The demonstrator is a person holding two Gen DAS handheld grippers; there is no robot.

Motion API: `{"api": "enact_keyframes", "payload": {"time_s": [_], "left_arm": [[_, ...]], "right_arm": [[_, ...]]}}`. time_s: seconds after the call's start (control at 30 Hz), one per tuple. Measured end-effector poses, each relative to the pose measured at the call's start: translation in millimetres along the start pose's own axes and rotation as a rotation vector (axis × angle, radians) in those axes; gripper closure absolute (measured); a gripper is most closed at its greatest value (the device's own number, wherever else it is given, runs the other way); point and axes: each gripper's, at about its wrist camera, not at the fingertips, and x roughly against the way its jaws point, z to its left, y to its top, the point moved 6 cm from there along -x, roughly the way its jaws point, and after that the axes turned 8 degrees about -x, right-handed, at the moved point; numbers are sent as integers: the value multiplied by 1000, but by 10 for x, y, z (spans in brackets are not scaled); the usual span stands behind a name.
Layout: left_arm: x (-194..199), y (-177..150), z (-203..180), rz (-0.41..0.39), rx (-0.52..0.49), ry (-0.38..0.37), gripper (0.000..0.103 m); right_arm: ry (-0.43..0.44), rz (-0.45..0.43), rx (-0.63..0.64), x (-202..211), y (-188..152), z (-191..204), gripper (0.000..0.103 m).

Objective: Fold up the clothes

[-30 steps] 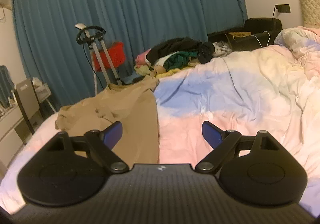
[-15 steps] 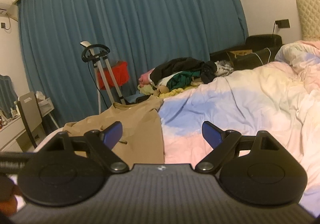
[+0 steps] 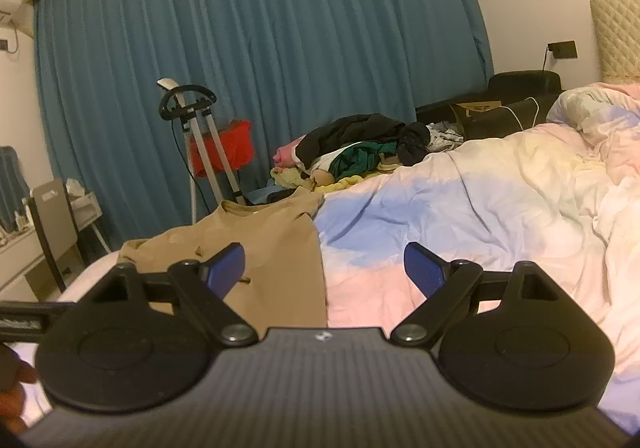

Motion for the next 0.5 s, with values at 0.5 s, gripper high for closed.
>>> {"api": "enact_keyframes", "payload": {"time_s": [0.5], "left_arm": [[355, 55, 757, -53, 70, 114, 0]], "right_arm": [[68, 280, 135, -1126, -607, 760, 15]]}}
